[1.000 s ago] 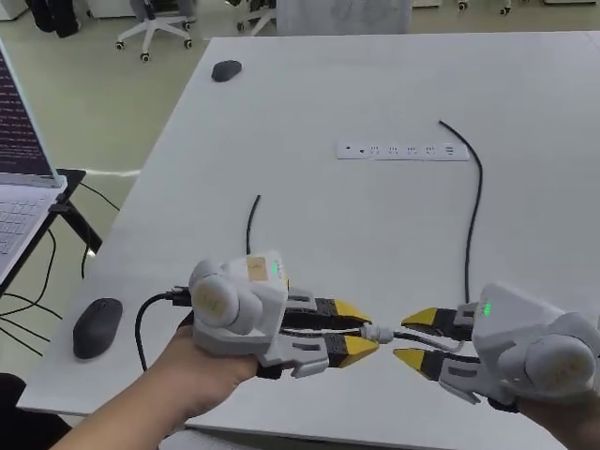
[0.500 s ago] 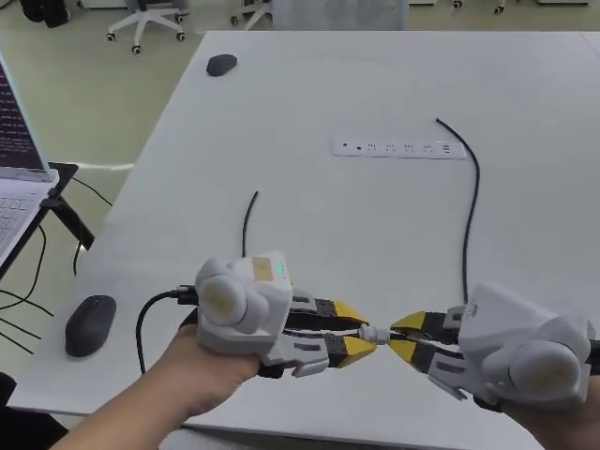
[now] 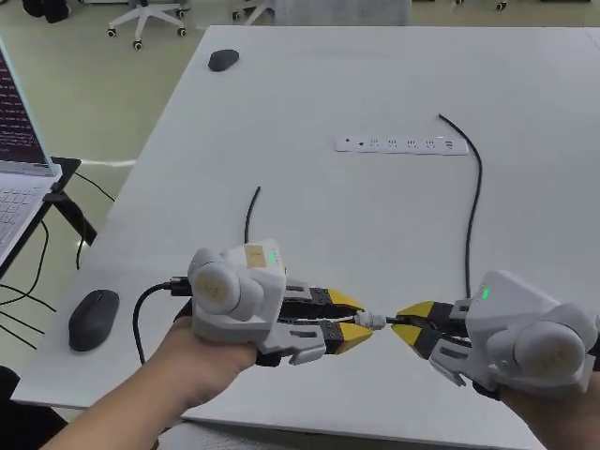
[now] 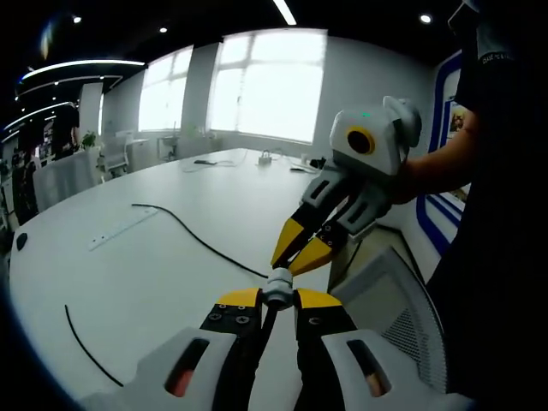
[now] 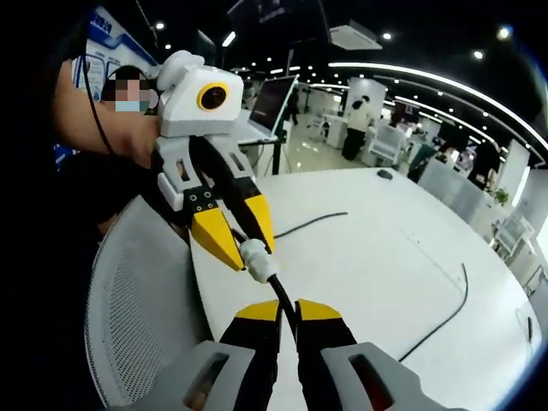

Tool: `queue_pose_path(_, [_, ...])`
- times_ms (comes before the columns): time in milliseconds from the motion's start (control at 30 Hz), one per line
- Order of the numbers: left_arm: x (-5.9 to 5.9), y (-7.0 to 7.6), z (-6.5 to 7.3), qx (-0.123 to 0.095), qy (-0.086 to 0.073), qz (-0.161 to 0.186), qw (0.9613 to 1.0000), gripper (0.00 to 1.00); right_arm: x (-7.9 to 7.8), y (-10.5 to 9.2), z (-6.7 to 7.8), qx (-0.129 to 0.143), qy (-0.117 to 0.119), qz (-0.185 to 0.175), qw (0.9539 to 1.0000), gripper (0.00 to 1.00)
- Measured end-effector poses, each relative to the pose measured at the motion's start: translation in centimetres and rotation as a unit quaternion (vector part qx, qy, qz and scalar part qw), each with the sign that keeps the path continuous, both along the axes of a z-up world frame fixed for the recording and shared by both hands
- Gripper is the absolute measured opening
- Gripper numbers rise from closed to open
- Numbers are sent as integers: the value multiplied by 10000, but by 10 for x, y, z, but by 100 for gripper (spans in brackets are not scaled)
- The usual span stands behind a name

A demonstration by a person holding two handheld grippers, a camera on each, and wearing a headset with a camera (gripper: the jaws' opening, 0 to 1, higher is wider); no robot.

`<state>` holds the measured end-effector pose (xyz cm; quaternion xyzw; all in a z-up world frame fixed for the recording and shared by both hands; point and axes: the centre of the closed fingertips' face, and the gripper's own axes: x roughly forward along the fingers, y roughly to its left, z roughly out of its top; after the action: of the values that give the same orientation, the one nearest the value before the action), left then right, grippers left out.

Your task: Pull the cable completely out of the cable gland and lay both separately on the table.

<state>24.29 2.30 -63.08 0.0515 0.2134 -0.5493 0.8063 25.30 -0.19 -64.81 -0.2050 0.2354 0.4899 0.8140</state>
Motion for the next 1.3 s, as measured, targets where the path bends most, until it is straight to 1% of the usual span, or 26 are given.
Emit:
queue_pose_path(100, [1,-1,1,2,-10,35,10000,15,2,-5,-2,8,27,-76,10000,0])
queue_pose_path(133, [1,-1,1,10,-3,40,10000,15,2,-7,-3,6,64,-101,9999,0])
queue_pose_path(233, [1,-1,0,18,-2,57,10000,15,4,-12,-6,118,271,-284,9992,0])
queue_pose_path(300, [2,-2,0,27,9,82,10000,15,6,-15,-8,114,285,-345,9989,0])
queue_pose_path(333, [2,-1,-1,26,41,106,9999,15,7,-17,-11,88,313,-399,9987,0])
queue_pose_path(467, [3,-1,-2,44,36,122,9999,15,13,-28,-17,186,478,-678,9964,0])
queue_pose_path(533, [3,-2,-2,51,42,119,9999,15,15,-33,-22,158,500,-735,9959,0])
queue_pose_path(633, [3,-2,-2,27,65,136,9999,15,19,-40,-25,280,612,-928,9934,0])
queue_pose_path(700, [3,-2,-1,-9,78,153,9999,15,22,-46,-29,382,735,-1139,9900,0])
queue_pose_path(733, [3,-2,0,-37,102,165,9998,15,24,-50,-32,429,828,-1287,9873,0])
queue_pose_path(767, [3,-2,1,-45,111,167,9998,15,25,-53,-33,432,846,-1338,9864,0])
queue_pose_path(867, [2,-3,1,-54,107,149,9998,15,28,-61,-42,473,990,-1603,9810,0])
queue_pose_path(933, [1,-3,0,-46,117,144,9998,15,29,-65,-48,489,1035,-1709,9786,0])
queue_pose_path(1000, [0,-3,0,-52,125,143,9998,15,29,-70,-55,551,1195,-1927,9724,0])
queue_pose_path(1067, [0,-2,-1,-55,135,144,9998,15,28,-72,-59,653,1368,-2122,9654,0])
queue_pose_path(1133, [-1,-2,-2,-46,143,145,9998,15,25,-74,-65,753,1619,-2336,9558,0])
queue_pose_path(1167, [-1,-2,-3,-44,149,144,9998,15,22,-72,-67,857,1797,-2383,9506,0])
queue_pose_path(1200, [-2,-2,-3,-39,166,145,9997,15,23,-72,-68,863,1806,-2426,9492,0])
queue_pose_path(1233, [-3,-2,-5,-36,231,149,9996,15,22,-71,-69,808,1770,-2394,9512,0])
queue_pose_path(1267, [-3,-2,-5,-34,240,149,9996,15,20,-70,-70,777,1755,-2375,9522,0])
queue_pose_path(1300, [-3,-2,-5,-40,219,149,9996,15,20,-70,-69,767,1691,-2360,9539,0])
